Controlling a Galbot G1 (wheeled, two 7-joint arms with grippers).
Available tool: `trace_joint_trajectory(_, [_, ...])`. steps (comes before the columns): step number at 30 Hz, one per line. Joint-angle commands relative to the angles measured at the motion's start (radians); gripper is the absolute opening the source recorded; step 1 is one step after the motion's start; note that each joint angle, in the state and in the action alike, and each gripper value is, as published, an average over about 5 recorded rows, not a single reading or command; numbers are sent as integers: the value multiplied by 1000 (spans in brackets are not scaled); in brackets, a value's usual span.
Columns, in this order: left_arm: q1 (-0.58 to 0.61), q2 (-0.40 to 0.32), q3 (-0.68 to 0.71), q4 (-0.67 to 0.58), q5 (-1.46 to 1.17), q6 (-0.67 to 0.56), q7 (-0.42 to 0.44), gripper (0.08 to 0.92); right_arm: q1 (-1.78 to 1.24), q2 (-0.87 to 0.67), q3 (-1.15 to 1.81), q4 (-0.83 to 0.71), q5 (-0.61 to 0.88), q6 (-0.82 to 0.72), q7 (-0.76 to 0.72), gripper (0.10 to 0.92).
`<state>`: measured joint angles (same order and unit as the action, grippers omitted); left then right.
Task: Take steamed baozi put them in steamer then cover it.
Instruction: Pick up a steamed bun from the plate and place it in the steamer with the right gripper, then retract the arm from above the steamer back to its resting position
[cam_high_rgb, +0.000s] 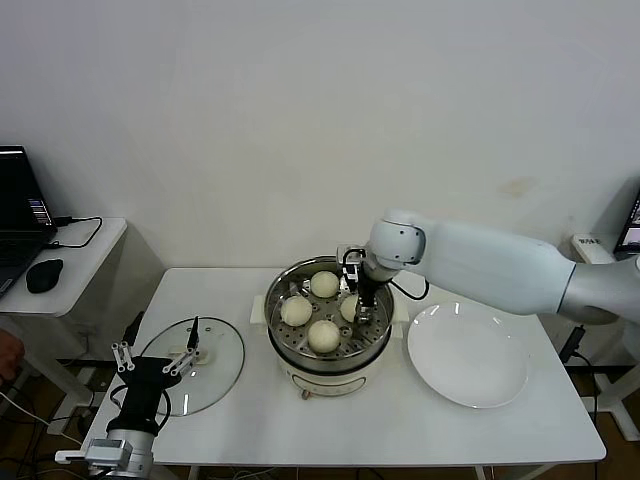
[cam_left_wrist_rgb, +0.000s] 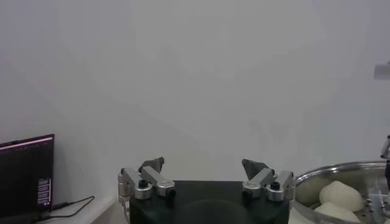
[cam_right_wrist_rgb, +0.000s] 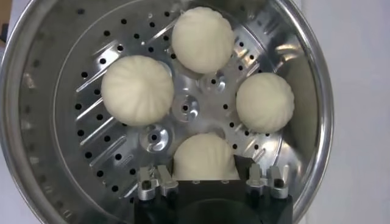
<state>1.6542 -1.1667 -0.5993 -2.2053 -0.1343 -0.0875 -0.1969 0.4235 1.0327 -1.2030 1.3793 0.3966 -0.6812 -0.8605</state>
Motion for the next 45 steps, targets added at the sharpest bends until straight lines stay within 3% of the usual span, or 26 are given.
trace_joint_trajectory(1, [-5, 4, 2, 5, 0, 2, 1, 823, 79, -53, 9, 58, 20, -7, -16, 795])
trace_joint_trajectory(8, [-19, 9, 9, 16, -3, 6, 0, 823, 191, -197, 77, 196, 95, 16, 2, 822])
trace_joint_trajectory(14, [-28, 14, 9, 40, -7, 6, -5, 823, 59, -450, 225, 404, 290, 49, 358, 823])
trace_joint_trajectory(19, [-36, 16, 9, 70, -11, -1, -10, 823, -288, -685, 449, 587, 334, 212, 639, 823])
trace_joint_trajectory(22, [-41, 13, 11, 94, -9, -10, -14, 823, -793, -751, 895, 641, 281, 342, 757, 823])
trace_joint_trajectory(26, [-51, 9, 20, 123, 5, -16, -24, 823, -1442, -623, 1539, 627, 119, 499, 850, 823])
trace_joint_trajectory(35, [-91, 15, 43, 197, 186, -18, -46, 823, -1787, -6, 2065, 518, -179, 892, 752, 823])
trace_joint_trajectory(40, [-134, 25, 53, 253, 483, -10, -77, 823, -1848, 219, 2227, 470, -168, 991, 695, 823])
trace_joint_trajectory(45, [-156, 25, 8, 346, 886, -70, -106, 823, -1926, 300, 2325, 469, -94, 986, 670, 822])
